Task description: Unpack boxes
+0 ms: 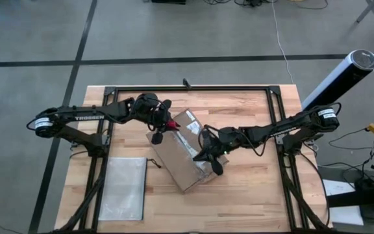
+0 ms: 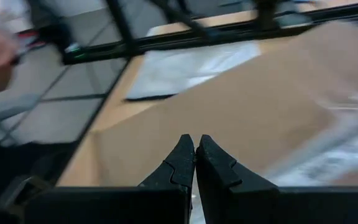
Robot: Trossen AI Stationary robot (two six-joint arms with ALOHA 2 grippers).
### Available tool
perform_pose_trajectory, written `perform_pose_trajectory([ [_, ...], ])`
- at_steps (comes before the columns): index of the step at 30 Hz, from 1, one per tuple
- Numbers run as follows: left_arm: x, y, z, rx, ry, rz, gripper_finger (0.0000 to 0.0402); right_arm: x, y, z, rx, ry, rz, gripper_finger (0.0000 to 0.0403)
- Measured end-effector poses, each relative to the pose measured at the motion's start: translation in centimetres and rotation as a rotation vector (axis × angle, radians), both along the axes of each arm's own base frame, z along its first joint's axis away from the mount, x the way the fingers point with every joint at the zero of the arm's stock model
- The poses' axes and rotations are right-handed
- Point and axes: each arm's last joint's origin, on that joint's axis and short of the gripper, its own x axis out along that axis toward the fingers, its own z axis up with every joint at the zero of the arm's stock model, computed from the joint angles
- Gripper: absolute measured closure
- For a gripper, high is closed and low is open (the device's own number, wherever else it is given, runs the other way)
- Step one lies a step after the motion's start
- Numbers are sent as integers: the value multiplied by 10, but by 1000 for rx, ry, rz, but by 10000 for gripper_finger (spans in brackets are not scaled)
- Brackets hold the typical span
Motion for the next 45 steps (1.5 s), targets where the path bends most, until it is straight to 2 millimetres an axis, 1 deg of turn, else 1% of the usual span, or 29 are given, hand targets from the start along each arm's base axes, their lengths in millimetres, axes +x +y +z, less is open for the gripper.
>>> perform_pose_trajectory([
  [4, 0, 0, 0, -7, 0, 0, 369, -3, 11, -5, 0, 53, 49, 403],
  [8, 0, 0, 0, -10, 0, 1, 369, -9, 15, -14, 1, 170, 50, 403],
  [11, 0, 0, 0, -12, -3, 2, 369, -11, 15, -17, -3, 225, 24, 403],
  [27, 1, -1, 2, -39, -13, 3, 369, -26, 5, -26, -107, 410, -112, 403],
  [30, 1, -2, 2, -44, -11, 2, 369, -32, 2, -24, -120, 454, -156, 403],
  [34, 2, -3, 1, -48, -5, -4, 369, -46, -4, -20, -158, 538, -265, 403],
  [38, 2, -6, 0, -53, 3, -12, 369, -58, -10, -14, -216, 570, -367, 403],
  [41, 3, -9, 1, -59, 3, -18, 369, -64, -13, -10, -257, 564, -430, 403],
  [45, 4, -14, 1, -67, 2, -33, 369, -63, -21, -10, -286, 556, -497, 403],
])
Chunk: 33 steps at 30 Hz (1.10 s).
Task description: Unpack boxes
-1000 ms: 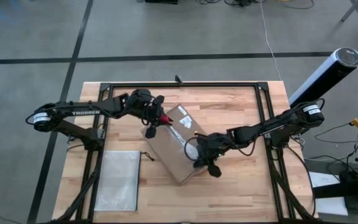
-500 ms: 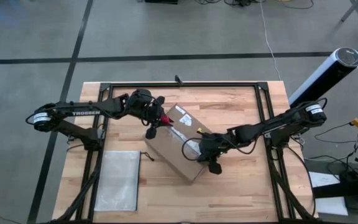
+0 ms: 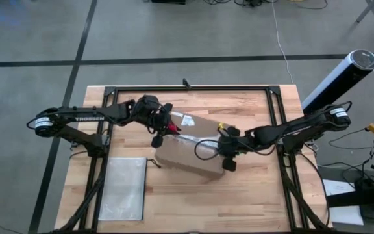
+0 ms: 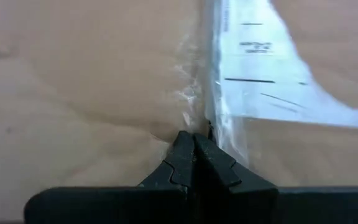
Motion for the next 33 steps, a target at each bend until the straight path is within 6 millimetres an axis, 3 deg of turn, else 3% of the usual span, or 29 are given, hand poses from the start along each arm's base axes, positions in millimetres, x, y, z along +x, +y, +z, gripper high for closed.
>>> perform_pose_trajectory([
  [18, 6, -24, 4, -32, -42, -70, 369, -1, -42, 5, -208, -26, -263, 403],
  [26, 7, -25, 5, -41, -45, -53, 369, -6, -39, 26, -192, -155, -251, 403],
  [33, 7, -24, 5, -33, -43, -29, 369, 17, -34, 26, -145, -287, -151, 403],
])
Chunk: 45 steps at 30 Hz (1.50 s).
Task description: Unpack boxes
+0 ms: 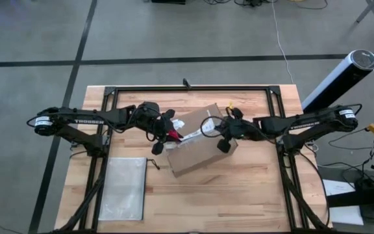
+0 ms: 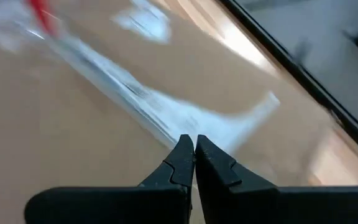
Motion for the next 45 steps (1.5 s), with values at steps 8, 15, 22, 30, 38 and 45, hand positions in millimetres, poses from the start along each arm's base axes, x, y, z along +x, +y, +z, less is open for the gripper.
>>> perform_pose_trajectory([
  [8, 0, 1, 0, 9, 2, 29, 369, 23, 6, 1, 5, -151, 133, 403],
  [15, 0, 1, 0, 11, -2, 32, 369, 47, 8, -18, 31, -224, 150, 403],
  [22, 1, 1, 1, 13, -11, 34, 369, 59, 9, -38, 57, -210, 159, 403],
  [30, 0, 1, -1, 3, 14, 51, 369, 62, 8, -46, 67, -187, 144, 403],
  [38, -1, 2, -3, -8, 44, 70, 369, 64, 8, -53, 73, -169, 135, 403],
  [45, -3, 2, -9, -6, 71, 91, 369, 64, 8, -54, 74, -164, 134, 403],
])
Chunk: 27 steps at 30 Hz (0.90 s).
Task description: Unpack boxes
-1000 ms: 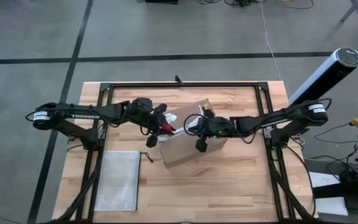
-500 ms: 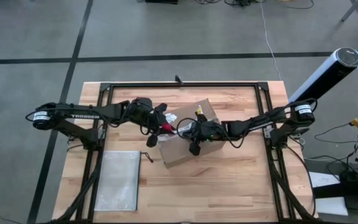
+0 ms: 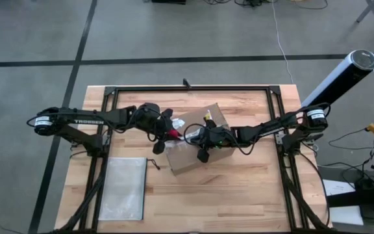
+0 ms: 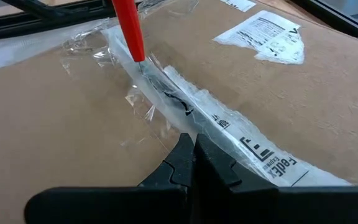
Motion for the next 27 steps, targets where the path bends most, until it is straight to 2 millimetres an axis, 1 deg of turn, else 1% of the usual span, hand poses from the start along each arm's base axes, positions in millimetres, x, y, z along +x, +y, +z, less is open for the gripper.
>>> perform_pose_trajectory([
  [4, -2, 0, -9, -8, 20, 14, 369, 0, 0, 0, 0, 3, 0, 403],
  [7, -3, 0, -12, -17, 25, 33, 369, 0, 0, 0, 0, 4, -1, 403],
  [23, -2, 1, 5, -65, 45, 85, 369, -1, -2, -1, 1, 19, -4, 403],
  [27, -2, 1, 6, -87, 54, 116, 369, -1, -4, -1, 2, 20, -7, 403],
])
